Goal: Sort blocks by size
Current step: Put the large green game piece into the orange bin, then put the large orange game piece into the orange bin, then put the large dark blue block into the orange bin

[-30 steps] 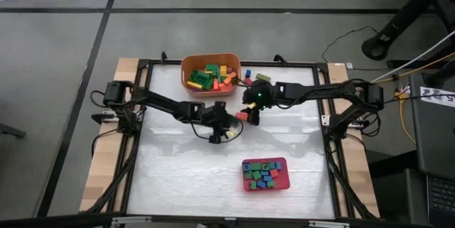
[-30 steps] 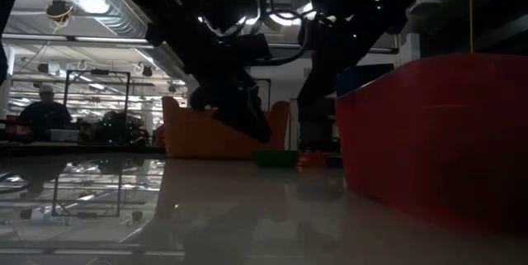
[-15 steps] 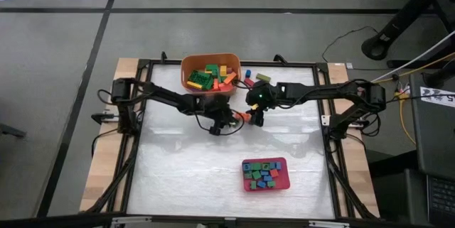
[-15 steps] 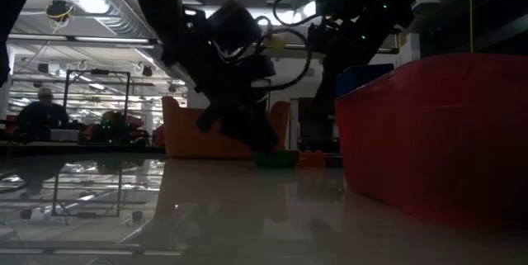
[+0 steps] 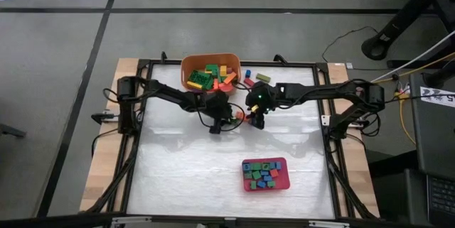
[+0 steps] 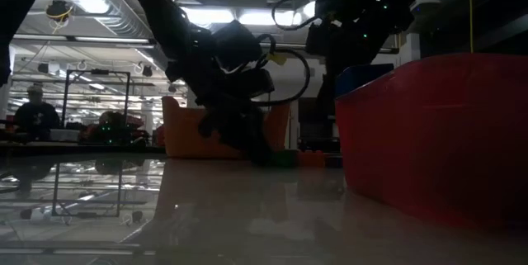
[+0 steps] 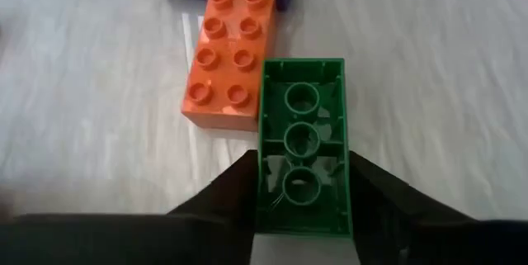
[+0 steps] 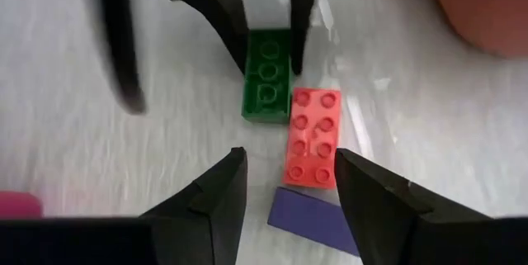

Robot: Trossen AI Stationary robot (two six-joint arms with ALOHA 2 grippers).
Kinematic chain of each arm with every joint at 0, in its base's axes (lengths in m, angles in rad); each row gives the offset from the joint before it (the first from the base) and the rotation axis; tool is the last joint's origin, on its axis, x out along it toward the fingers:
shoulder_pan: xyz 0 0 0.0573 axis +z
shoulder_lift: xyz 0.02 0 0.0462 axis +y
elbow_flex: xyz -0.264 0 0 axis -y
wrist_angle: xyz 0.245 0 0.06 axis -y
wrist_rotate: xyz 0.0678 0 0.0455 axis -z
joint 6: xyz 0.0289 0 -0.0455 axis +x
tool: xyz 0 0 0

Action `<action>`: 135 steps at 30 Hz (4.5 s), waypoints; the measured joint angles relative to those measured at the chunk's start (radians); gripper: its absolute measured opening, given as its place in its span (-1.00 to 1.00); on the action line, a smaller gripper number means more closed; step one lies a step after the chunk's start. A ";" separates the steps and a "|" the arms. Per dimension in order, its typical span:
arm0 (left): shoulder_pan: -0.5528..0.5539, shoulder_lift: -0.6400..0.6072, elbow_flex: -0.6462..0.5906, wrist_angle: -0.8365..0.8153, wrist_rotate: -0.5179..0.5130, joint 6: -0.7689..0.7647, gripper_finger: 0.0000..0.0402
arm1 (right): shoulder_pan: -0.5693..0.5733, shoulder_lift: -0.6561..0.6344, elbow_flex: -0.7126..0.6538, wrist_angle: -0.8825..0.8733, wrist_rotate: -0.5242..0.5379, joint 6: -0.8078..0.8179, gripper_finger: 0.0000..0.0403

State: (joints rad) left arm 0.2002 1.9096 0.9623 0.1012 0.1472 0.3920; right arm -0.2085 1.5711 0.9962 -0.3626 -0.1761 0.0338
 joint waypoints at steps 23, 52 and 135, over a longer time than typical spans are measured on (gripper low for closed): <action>0.121 -0.524 0.000 -0.215 -0.396 -0.148 -0.27 | 0.000 0.024 0.000 0.030 0.001 0.022 -0.09; 0.249 -0.489 -0.004 -0.259 -0.416 -0.263 0.22 | 0.103 0.189 -0.001 0.116 0.256 0.038 -0.09; -0.051 -0.489 -0.005 -0.585 -0.412 -0.652 0.22 | 0.030 0.180 0.000 -0.095 0.139 -0.701 -0.03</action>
State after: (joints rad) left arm 0.1492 1.4204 0.9573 -0.4840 -0.2646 -0.2602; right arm -0.1787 1.7512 0.9966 -0.4572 -0.0372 -0.6674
